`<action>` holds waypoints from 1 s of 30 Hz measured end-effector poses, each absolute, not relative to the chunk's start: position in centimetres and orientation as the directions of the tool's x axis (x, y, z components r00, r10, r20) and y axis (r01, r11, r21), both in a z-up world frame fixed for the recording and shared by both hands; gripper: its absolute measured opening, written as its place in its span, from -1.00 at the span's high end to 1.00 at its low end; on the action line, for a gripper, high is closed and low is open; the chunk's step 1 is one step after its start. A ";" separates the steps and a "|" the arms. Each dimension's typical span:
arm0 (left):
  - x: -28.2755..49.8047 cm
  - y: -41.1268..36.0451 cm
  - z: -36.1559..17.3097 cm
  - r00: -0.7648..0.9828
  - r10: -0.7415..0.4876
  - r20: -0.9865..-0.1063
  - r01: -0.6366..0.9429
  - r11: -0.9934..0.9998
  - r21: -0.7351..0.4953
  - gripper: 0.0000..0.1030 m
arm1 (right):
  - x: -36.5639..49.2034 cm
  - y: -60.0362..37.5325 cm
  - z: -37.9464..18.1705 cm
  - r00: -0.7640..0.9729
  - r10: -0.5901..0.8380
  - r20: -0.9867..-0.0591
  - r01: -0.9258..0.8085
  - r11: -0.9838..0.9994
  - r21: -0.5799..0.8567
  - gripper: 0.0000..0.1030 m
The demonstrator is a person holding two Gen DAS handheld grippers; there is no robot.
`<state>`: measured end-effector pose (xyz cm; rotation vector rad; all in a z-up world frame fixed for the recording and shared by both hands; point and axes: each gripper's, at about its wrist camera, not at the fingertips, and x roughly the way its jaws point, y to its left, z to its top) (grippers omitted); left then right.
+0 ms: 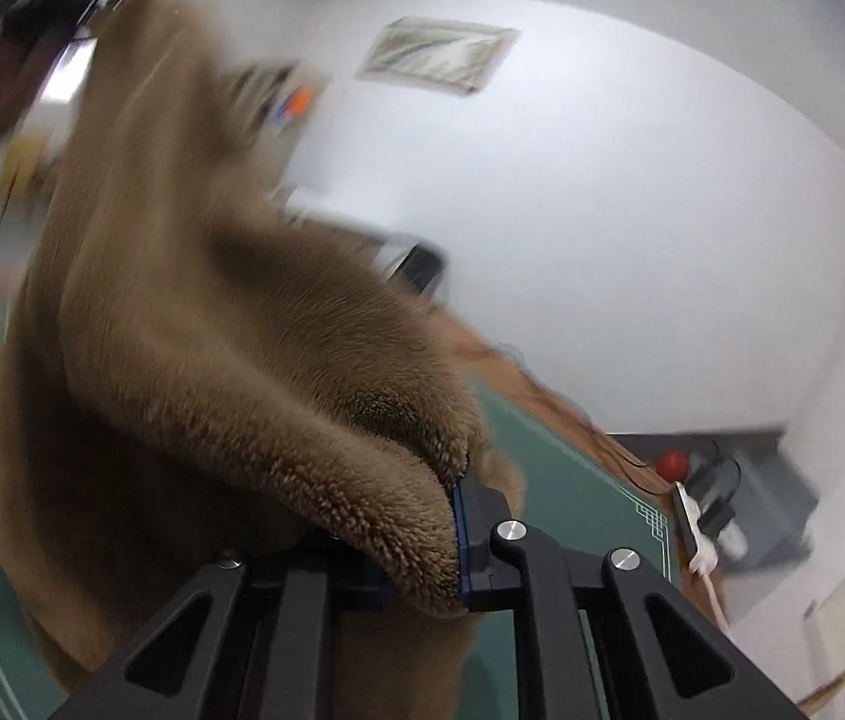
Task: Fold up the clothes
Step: 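Raise the brown fleece high with both grippers to shake it open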
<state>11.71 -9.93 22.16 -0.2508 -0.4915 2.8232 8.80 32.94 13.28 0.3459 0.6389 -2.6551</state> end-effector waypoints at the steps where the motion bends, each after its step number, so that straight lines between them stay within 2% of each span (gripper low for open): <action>1: 11.7 -9.9 22.2 -0.949 0.292 -0.120 -0.233 -0.904 -0.358 0.69 | 8.8 33.8 14.5 -0.908 -0.303 -0.289 0.394 -0.852 -0.346 0.73; 9: 12.7 -8.1 25.9 -0.917 0.397 -0.041 -0.356 -0.860 -0.366 0.69 | 12.4 37.8 25.0 -0.992 -0.122 0.040 0.108 -0.959 -0.264 0.76; 17: 19.9 -5.1 35.0 -0.885 0.432 0.174 -0.461 -0.862 -0.208 0.69 | 22.5 36.2 38.8 -0.903 0.056 0.427 -0.133 -0.979 -0.152 0.76; 19: 22.1 -4.7 36.9 -0.874 0.431 0.224 -0.471 -0.866 -0.170 0.69 | 25.2 35.3 41.5 -0.861 0.092 0.500 -0.176 -0.977 -0.122 0.76; 22: 24.6 -4.6 38.4 -0.860 0.432 0.270 -0.481 -0.865 -0.146 0.69 | 28.9 34.3 43.9 -0.807 0.134 0.575 -0.234 -0.967 -0.102 0.76; 25: 25.9 -5.1 38.1 -0.850 0.448 0.277 -0.501 -0.851 -0.160 0.69 | 31.2 33.3 44.8 -0.774 0.153 0.614 -0.270 -0.958 -0.101 0.76; 30: 25.1 -4.7 34.2 -0.823 0.540 0.178 -0.568 -0.788 -0.236 0.68 | 32.8 32.4 44.0 -0.774 0.162 0.612 -0.288 -0.951 -0.113 0.76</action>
